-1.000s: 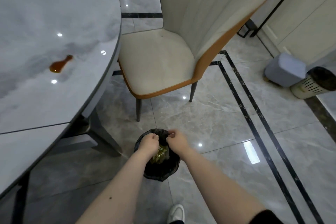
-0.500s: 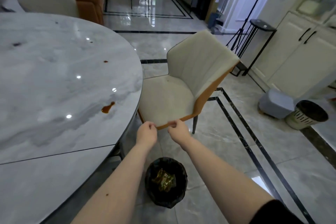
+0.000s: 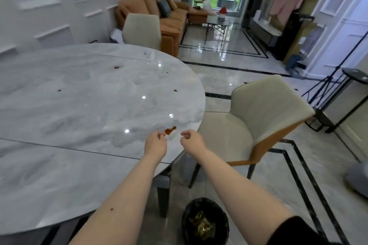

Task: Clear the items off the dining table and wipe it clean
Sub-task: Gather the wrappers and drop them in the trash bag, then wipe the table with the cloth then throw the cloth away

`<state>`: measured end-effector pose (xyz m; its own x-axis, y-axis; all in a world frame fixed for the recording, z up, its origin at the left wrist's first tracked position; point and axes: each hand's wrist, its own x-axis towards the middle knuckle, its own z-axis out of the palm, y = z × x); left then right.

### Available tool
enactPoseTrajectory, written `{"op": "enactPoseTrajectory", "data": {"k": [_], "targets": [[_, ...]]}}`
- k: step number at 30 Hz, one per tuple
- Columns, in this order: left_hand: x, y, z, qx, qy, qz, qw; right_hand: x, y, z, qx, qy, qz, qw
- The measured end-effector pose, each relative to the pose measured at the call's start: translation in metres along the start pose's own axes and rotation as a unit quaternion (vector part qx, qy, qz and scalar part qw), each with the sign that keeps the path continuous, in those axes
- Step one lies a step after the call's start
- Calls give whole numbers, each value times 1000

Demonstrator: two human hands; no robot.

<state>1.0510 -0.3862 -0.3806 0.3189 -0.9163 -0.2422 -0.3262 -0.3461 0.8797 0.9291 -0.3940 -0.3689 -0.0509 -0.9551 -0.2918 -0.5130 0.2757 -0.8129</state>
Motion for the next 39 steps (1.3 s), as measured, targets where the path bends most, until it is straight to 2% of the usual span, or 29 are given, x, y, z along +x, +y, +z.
{"op": "enactPoseTrajectory", "data": {"k": [8,15,21,27,34,39], "targets": [[-55,-9,-83,-57,160,-43,985,-41,-59,38,-28,-126,-121,984],[-157,-54,-182,-86,327,-99,936,-135,-101,106,-55,-266,-204,941],[-278,-98,-270,-80,462,-132,873,-263,-134,175,-79,-371,-291,878],[-442,-137,-344,-101,589,-166,784,-428,-147,227,-77,-446,-372,810],[-667,-166,-370,-76,678,-199,704,-642,-123,237,-56,-553,-403,727],[-825,-194,-364,-67,739,-236,628,-792,-85,228,-47,-625,-436,645]]}}
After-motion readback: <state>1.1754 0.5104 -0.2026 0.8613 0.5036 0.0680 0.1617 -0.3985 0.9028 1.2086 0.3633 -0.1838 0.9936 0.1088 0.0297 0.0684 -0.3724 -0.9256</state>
